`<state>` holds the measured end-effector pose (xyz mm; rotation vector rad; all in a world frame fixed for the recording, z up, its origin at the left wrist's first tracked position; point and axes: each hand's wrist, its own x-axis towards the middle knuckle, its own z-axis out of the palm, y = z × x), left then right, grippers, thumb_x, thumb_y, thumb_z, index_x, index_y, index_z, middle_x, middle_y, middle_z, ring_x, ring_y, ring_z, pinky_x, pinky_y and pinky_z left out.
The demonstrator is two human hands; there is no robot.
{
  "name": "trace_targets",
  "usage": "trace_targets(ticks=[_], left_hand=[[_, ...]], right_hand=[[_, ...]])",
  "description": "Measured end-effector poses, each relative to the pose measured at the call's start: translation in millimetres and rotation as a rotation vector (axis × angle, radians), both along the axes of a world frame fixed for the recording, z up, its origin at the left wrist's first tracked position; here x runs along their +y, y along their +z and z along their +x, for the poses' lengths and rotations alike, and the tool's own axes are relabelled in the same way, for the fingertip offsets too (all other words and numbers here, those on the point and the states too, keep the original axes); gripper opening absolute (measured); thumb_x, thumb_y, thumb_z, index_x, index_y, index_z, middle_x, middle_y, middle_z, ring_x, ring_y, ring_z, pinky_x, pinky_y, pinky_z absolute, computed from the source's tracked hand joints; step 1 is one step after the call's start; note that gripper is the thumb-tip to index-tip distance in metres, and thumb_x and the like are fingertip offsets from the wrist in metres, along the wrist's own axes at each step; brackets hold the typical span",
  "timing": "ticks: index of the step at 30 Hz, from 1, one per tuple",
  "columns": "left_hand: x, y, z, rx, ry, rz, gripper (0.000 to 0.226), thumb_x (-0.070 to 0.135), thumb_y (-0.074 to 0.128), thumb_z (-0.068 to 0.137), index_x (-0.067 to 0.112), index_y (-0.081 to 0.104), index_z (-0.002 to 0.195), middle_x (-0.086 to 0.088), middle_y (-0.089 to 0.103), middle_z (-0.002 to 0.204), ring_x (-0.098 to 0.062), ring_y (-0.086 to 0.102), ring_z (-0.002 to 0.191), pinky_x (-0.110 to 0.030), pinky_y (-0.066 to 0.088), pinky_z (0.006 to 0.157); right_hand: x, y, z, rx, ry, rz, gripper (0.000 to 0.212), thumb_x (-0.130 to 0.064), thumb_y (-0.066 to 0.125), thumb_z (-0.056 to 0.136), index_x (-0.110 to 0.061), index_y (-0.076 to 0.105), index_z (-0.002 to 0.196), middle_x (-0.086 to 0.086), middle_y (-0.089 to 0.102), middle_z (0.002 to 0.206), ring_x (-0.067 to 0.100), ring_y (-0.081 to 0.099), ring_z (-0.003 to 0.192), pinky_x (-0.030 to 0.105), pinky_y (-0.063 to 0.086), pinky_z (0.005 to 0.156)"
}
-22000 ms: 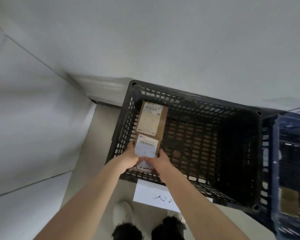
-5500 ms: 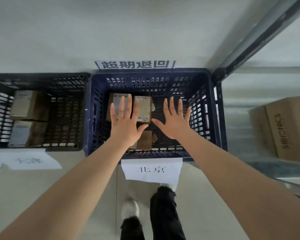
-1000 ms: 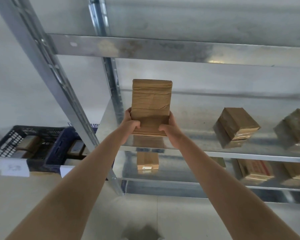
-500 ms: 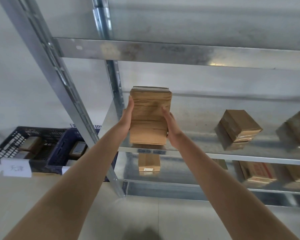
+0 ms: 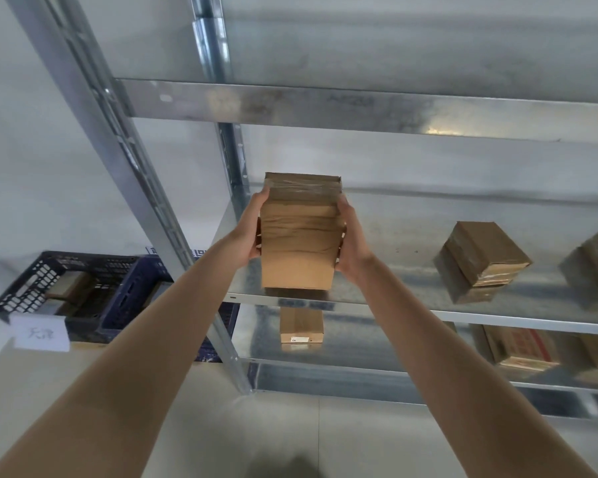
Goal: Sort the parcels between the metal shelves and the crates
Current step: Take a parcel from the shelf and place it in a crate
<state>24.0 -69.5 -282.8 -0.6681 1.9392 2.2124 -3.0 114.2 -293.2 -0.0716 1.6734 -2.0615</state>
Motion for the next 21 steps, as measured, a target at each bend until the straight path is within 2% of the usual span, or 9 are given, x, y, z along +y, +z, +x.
trace_targets(ticks=[2, 3, 6, 8, 10, 14, 16, 19, 21], left_hand=[[-3, -5, -2, 0.053, 0.053, 0.045, 0.031, 0.041, 0.042, 0.095, 0.015, 0.059, 0.095, -0.006, 0.063, 0.093, -0.021, 0.058, 0.09, -0.034, 0.045, 0.086], [-4, -6, -2, 0.07, 0.073, 0.078, 0.02, 0.024, 0.038, 0.095, 0.014, 0.055, 0.088, -0.005, 0.058, 0.085, -0.02, 0.055, 0.083, -0.032, 0.043, 0.079], [-5, -4, 1, 0.119, 0.027, 0.089, 0.015, 0.002, 0.037, 0.08, 0.009, 0.047, 0.091, -0.01, 0.051, 0.093, -0.023, 0.052, 0.09, -0.031, 0.043, 0.078], [-6, -7, 1, 0.133, -0.011, 0.103, 0.027, 0.007, 0.044, 0.067, 0.012, 0.042, 0.093, -0.011, 0.045, 0.099, -0.027, 0.047, 0.096, -0.032, 0.042, 0.08], [-6, -11, 3, 0.142, -0.039, 0.078, 0.028, 0.012, 0.046, 0.066, 0.011, 0.046, 0.093, -0.011, 0.047, 0.096, -0.028, 0.047, 0.096, -0.031, 0.042, 0.079], [-3, -17, 6, 0.189, -0.018, 0.096, 0.052, 0.022, 0.05, 0.085, 0.003, 0.051, 0.133, -0.012, 0.064, 0.112, -0.028, 0.061, 0.107, -0.039, 0.05, 0.09], [1, -15, 7, 0.186, -0.008, 0.071, 0.055, 0.049, 0.05, 0.095, 0.01, 0.055, 0.133, -0.011, 0.068, 0.119, -0.029, 0.063, 0.114, -0.043, 0.05, 0.096], [6, -12, 8, 0.096, 0.035, 0.019, 0.1, 0.09, 0.038, 0.066, 0.022, 0.055, 0.137, -0.009, 0.065, 0.13, -0.027, 0.06, 0.121, -0.05, 0.043, 0.107], [3, -24, -2, 0.073, 0.04, -0.016, 0.117, 0.104, 0.035, 0.052, 0.037, 0.041, 0.147, -0.004, 0.048, 0.15, -0.028, 0.045, 0.137, -0.057, 0.032, 0.113]], right_hand=[[0, 0, 0, -0.005, -0.023, -0.051, 0.021, -0.034, 0.044, 0.098, -0.02, 0.058, 0.093, -0.003, 0.066, 0.082, 0.01, 0.063, 0.074, 0.022, 0.051, 0.059], [0, 1, 0, 0.008, -0.047, -0.075, 0.012, -0.028, 0.053, 0.087, -0.016, 0.056, 0.089, -0.003, 0.063, 0.08, 0.011, 0.057, 0.073, 0.02, 0.048, 0.058], [-2, -4, -6, 0.044, -0.089, -0.086, 0.046, -0.012, 0.051, 0.058, -0.008, 0.052, 0.104, 0.0, 0.055, 0.089, 0.014, 0.05, 0.083, 0.025, 0.042, 0.069], [-4, -9, -8, 0.077, -0.067, -0.079, 0.056, -0.008, 0.048, 0.056, -0.007, 0.048, 0.112, 0.003, 0.052, 0.094, 0.016, 0.049, 0.089, 0.028, 0.041, 0.074], [-5, -11, -10, 0.099, -0.051, -0.056, 0.062, -0.008, 0.048, 0.057, -0.001, 0.046, 0.118, 0.006, 0.05, 0.099, 0.021, 0.046, 0.095, 0.032, 0.038, 0.08], [-3, -21, -12, 0.078, -0.03, -0.004, 0.065, -0.016, 0.053, 0.061, -0.007, 0.047, 0.125, 0.007, 0.055, 0.109, 0.021, 0.051, 0.102, 0.034, 0.041, 0.087], [-2, -26, -13, 0.058, -0.033, 0.011, 0.076, -0.035, 0.065, 0.065, -0.01, 0.048, 0.134, 0.008, 0.061, 0.121, 0.022, 0.059, 0.111, 0.037, 0.048, 0.093], [-6, -28, -16, -0.004, -0.078, 0.026, 0.102, -0.08, 0.068, 0.06, -0.015, 0.054, 0.137, 0.013, 0.063, 0.132, 0.029, 0.062, 0.12, 0.049, 0.05, 0.101], [-10, -34, -21, -0.094, -0.115, 0.043, 0.119, -0.095, 0.063, 0.05, -0.02, 0.049, 0.14, 0.01, 0.06, 0.136, 0.028, 0.062, 0.121, 0.052, 0.048, 0.104]])
